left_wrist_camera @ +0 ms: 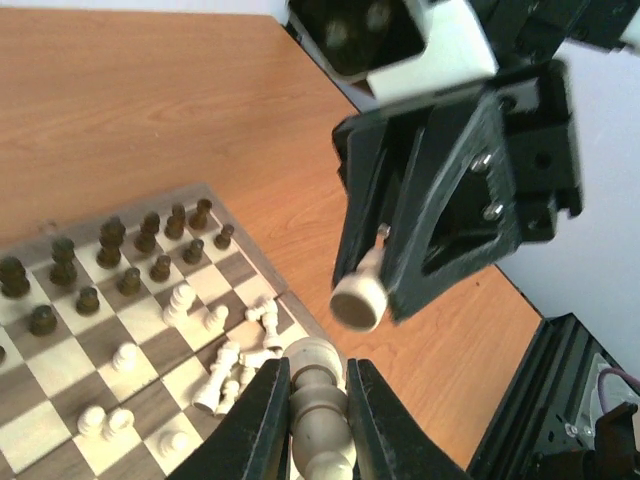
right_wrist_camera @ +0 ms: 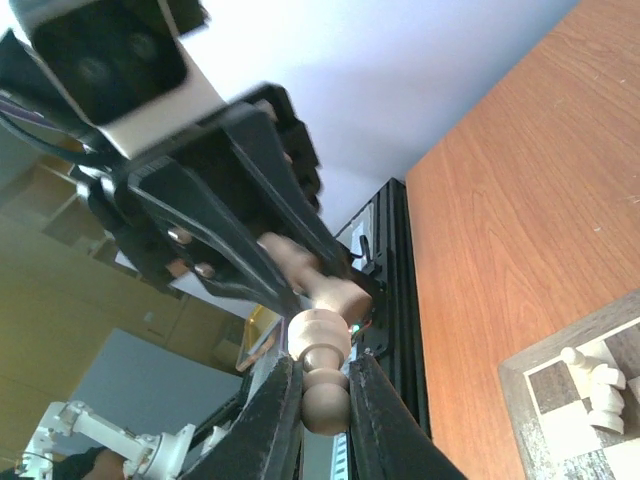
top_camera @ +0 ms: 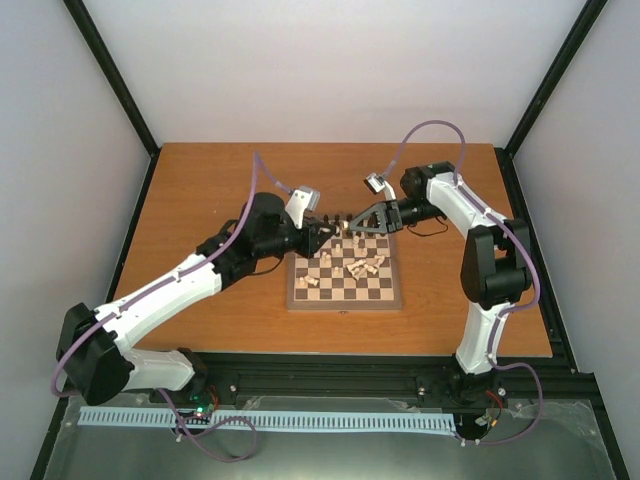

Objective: Set up the chess pieces on the board

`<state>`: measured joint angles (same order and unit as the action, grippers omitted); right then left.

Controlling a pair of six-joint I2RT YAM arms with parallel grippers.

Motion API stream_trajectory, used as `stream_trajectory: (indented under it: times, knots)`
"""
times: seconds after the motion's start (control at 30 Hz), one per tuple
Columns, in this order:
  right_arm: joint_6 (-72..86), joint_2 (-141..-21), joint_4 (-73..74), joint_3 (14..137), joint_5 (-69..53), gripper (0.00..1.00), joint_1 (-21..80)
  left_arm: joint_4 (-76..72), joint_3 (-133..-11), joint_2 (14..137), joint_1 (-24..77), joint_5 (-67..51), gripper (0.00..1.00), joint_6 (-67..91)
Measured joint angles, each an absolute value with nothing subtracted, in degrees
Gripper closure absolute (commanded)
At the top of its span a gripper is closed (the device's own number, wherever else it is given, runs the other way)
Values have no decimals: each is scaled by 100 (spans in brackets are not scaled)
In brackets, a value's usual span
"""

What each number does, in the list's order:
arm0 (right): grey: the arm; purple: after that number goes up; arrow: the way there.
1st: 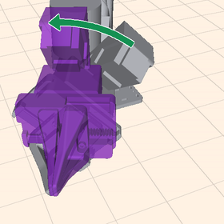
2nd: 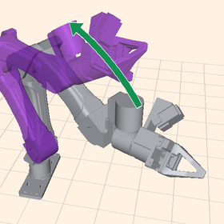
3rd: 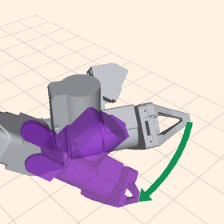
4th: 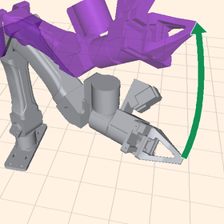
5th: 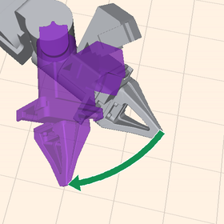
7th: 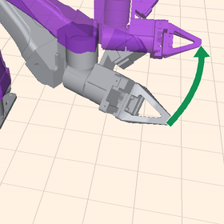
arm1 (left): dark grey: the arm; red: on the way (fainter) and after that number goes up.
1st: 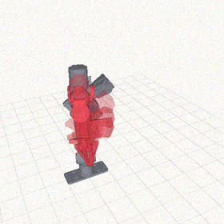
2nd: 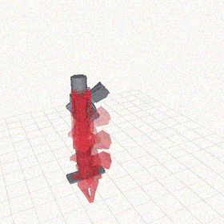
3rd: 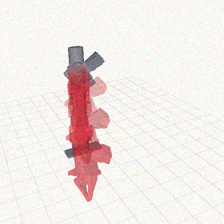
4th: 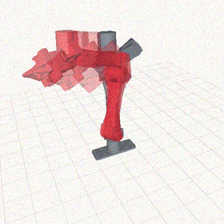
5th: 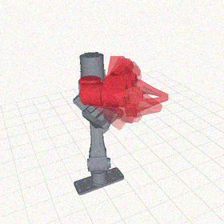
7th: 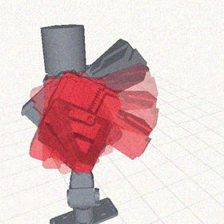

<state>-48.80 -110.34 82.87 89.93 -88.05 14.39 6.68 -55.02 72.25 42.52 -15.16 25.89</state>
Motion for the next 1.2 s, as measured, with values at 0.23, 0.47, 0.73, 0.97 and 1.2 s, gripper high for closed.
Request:
stream_trajectory:
  times: [0.23,0.47,0.73,0.97,1.2]
  knots:
    - [-4661,-11153,8246,9253,-8180,96,1227,1601,-6285,7303,4222,-1297,95,2331]
    - [-3306,-10860,6862,8971,-6735,95,1138,1850,-6139,7312,4171,-1256,95,2309]
    - [-3380,-9837,6285,8600,-4550,95,1197,1852,-6055,7325,4152,-1262,95,2314]
    - [-3841,-9308,6075,7614,-2615,95,1813,1855,-5863,7627,4152,-1125,95,2314]
    - [-4036,-9262,5933,6893,-1433,95,2438,1942,-5636,7752,4152,-1004,95,2314]
